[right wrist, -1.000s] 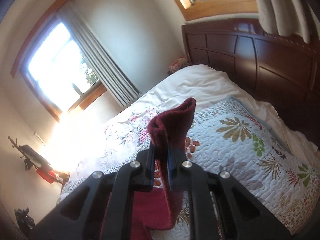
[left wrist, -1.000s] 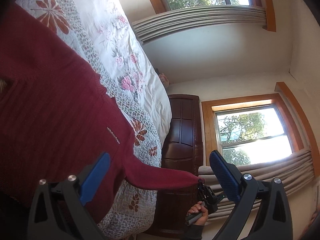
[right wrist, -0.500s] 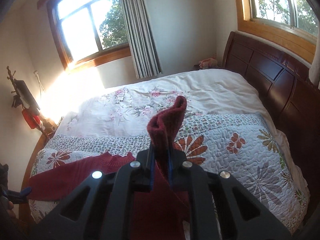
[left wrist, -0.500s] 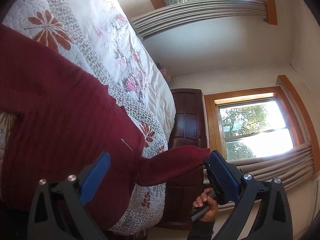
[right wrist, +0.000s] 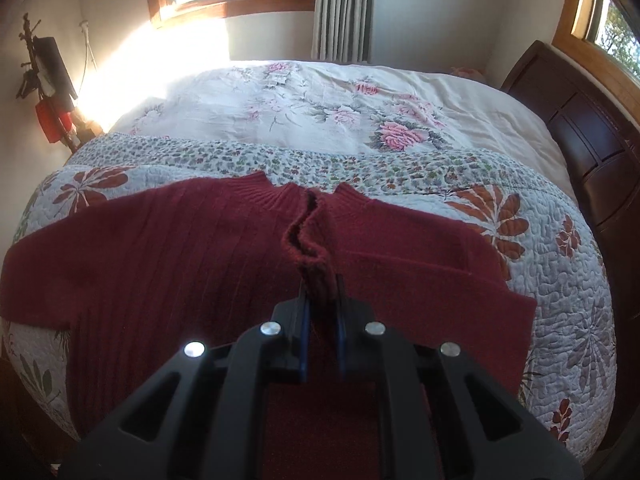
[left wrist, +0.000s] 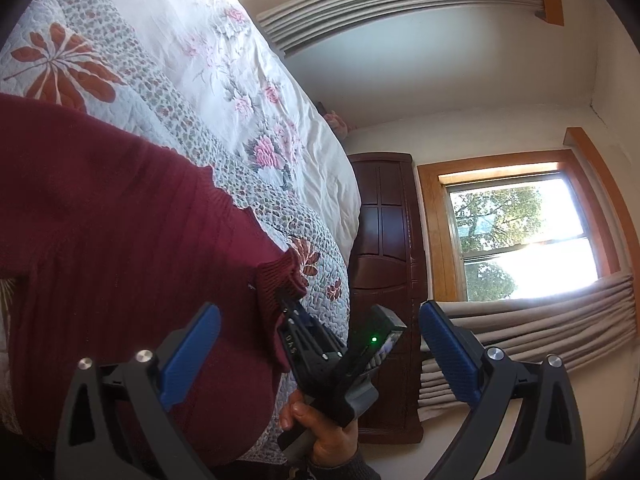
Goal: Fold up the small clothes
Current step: 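Carry the held sleeve across the sweater body with the right gripper, then lay the sleeve on the sweater and open the right gripper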
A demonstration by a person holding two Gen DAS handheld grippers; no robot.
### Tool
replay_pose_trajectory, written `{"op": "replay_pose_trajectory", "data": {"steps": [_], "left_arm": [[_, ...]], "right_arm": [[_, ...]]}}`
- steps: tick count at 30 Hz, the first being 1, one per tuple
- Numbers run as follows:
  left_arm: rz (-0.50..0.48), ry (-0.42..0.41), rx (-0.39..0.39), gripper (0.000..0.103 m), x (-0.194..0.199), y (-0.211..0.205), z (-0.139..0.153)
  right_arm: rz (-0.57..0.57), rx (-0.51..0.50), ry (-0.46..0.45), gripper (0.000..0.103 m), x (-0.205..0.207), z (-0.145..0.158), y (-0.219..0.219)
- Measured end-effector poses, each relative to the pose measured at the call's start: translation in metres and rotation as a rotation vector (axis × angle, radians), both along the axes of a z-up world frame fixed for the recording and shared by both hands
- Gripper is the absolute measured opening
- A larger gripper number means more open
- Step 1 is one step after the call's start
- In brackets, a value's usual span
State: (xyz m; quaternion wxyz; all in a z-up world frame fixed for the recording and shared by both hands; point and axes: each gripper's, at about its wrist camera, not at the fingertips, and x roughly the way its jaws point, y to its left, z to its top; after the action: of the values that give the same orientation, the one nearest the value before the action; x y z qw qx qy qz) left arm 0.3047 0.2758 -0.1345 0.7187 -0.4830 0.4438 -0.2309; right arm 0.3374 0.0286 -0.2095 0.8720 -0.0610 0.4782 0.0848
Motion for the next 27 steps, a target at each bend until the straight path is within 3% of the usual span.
{"op": "replay_pose_trajectory", "data": {"steps": [2,5,9,15,18,20,25,27], "left_arm": [[-0.01,0.019,0.002,0.099,0.009,-0.004,-0.01],[-0.028,0.06,-0.021,0.099,0.023,-0.014,-0.031],[-0.09,0.116,-0.035,0.099,0.044,-0.036,-0.061],[-0.22,0.275,0.073,0.099,0.081,-0.083,-0.118],[-0.265,0.299,0.176,0.099,0.096,-0.1,-0.137],[-0.283,0.325,0.201,0.099,0.102,-0.108,-0.147],[-0.327,0.302,0.188,0.098,0.107,-0.118,-0.141],[-0.346,0.299,0.213,0.087,0.108,-0.123,-0.138]], "right_arm": [[0.037,0.004,0.027,0.015,-0.003,-0.014,0.012],[0.107,0.087,0.099,0.038,-0.013,-0.026,0.018],[0.126,0.16,0.113,0.054,-0.039,-0.01,-0.005],[0.038,0.167,0.118,0.055,-0.09,0.012,-0.075],[-0.03,0.174,0.123,0.057,-0.114,0.016,-0.105],[-0.083,0.196,0.128,0.057,-0.126,0.017,-0.122],[-0.174,0.28,0.142,0.057,-0.139,0.016,-0.143],[-0.179,0.308,0.142,0.058,-0.142,0.018,-0.142]]}}
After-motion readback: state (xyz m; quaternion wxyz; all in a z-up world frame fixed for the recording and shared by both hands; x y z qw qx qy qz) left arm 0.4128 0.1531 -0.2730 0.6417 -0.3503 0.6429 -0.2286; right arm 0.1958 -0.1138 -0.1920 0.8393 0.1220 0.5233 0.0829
